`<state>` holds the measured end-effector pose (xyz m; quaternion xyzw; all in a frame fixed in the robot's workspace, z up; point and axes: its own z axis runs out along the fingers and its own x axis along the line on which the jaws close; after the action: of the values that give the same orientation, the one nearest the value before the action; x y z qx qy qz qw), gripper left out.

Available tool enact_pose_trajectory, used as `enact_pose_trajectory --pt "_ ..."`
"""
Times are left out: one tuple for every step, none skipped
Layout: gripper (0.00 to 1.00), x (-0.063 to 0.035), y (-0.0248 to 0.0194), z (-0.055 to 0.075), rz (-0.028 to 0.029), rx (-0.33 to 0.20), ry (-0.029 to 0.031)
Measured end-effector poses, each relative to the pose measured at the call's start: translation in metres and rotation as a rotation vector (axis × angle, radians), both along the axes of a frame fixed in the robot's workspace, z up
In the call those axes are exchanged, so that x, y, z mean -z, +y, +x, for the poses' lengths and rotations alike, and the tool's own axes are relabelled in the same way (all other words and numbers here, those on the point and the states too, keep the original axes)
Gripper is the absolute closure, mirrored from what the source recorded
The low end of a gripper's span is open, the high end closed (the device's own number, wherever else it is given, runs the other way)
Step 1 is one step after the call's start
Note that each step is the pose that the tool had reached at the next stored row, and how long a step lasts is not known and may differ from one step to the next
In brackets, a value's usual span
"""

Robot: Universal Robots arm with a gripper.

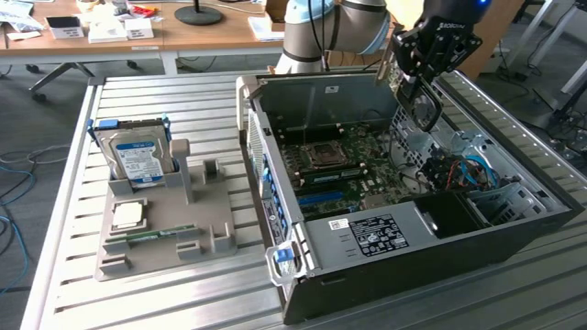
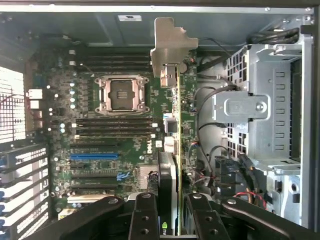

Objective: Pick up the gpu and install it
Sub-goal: 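Pick up the gpu and move the gpu toward the slot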

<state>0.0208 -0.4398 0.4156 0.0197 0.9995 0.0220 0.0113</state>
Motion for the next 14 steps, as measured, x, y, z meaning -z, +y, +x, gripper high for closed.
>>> enact_pose_trajectory --pt "0.73 -0.0001 0.0001 0.002 -0.0002 0.001 0.0000" --pt "0.73 0.0000 0.0002 0.005 -0.0001 0.002 0.0000" --pt "0.73 0.0000 0.0002 0.007 -0.0001 0.004 0.0000" --pt "0.73 0.0000 0.0003 0.009 -0.0001 0.005 0.0000" --pt "0.73 0.0000 0.0004 0.012 -0.0001 0.006 0.0000" --pt "0.73 0.0000 0.0005 0.014 -0.0001 0.008 0.0000" --pt "0.73 0.0000 0.0006 0.016 0.0000 0.009 0.0000" --pt "0.73 0.0000 0.0007 0.018 -0.0001 0.011 0.0000" --pt "0.73 0.0000 0.0007 0.020 -0.0001 0.012 0.0000" --pt "0.73 0.0001 0.0008 0.022 0.0000 0.014 0.0000" --pt "0.73 0.0000 0.0009 0.024 -0.0001 0.015 0.0000" --pt "0.73 0.0001 0.0010 0.026 -0.0001 0.016 0.0000" --pt "0.73 0.0001 0.0011 0.027 -0.0001 0.017 0.0000" --pt "0.73 0.0001 0.0011 0.027 -0.0001 0.018 0.0000"
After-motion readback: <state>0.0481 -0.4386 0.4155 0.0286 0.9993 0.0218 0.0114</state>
